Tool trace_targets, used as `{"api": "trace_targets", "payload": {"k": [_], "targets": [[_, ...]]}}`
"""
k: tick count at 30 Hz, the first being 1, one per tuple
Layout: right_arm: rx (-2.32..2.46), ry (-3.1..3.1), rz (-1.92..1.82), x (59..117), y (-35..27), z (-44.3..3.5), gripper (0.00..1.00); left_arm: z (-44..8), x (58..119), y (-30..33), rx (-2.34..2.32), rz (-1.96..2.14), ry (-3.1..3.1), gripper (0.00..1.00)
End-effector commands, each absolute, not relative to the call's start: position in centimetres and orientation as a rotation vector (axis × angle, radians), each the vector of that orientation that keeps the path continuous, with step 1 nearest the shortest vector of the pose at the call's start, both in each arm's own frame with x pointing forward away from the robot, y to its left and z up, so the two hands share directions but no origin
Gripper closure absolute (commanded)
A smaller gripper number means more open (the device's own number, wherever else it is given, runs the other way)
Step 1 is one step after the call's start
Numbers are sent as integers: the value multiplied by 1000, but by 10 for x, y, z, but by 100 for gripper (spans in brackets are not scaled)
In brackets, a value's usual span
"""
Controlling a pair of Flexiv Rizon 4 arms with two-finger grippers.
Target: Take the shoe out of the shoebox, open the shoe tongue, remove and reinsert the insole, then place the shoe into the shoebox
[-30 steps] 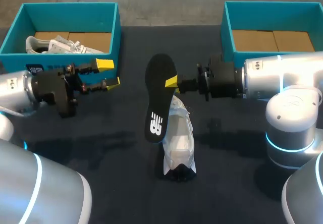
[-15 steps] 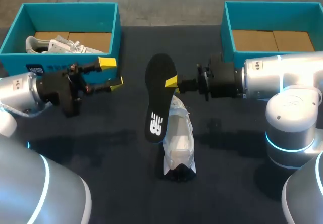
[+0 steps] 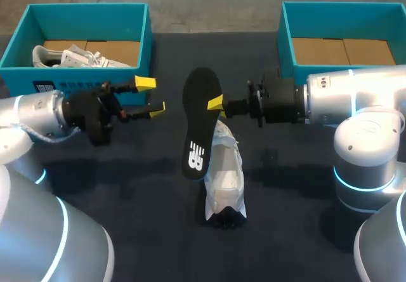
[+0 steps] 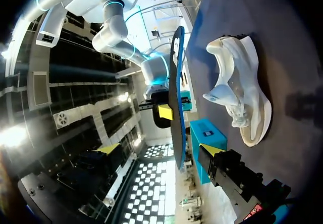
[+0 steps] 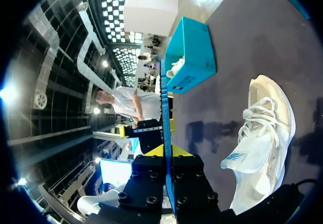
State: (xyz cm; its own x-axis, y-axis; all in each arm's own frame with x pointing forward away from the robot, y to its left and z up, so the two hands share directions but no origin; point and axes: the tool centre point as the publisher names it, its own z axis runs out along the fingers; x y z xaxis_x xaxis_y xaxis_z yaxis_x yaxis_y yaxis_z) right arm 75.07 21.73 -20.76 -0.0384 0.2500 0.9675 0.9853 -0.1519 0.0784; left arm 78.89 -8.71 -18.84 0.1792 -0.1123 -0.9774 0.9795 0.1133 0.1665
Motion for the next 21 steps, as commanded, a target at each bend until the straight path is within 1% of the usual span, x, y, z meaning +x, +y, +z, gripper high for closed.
{"api": "trace_targets", "payload": {"k": [1,8,9,10,12,13,14,18,19,21], "targets": [[-1493,-1358,-1245,751,220,-208,100,-198,804,-103,1155,-1098,1017,0],[-1493,-1358,-1245,751,220,-208,100,-213,806,-125,1165,-1121,1014,0],[-1493,-1358,-1245,751,220,-208,100,-214,806,-129,1164,-1121,1014,10],[-1493,-1358,-1245,751,220,-208,100,-214,806,-133,1163,-1126,1009,13],[-1493,-1358,-1245,751,220,-208,100,-213,804,-143,1170,-1132,997,16],[-1493,-1358,-1245,751,220,-208,100,-213,802,-146,1170,-1136,992,23],[-1493,-1358,-1245,751,220,-208,100,-213,802,-148,1169,-1137,992,27],[-1493,-1358,-1245,751,220,-208,100,-214,799,-154,1167,-1143,993,29],[-1493,-1358,-1245,751,220,-208,100,-215,798,-155,1177,-1140,998,32],[-1493,-1358,-1245,751,220,-208,100,-216,795,-157,1182,-1144,1001,32]]}}
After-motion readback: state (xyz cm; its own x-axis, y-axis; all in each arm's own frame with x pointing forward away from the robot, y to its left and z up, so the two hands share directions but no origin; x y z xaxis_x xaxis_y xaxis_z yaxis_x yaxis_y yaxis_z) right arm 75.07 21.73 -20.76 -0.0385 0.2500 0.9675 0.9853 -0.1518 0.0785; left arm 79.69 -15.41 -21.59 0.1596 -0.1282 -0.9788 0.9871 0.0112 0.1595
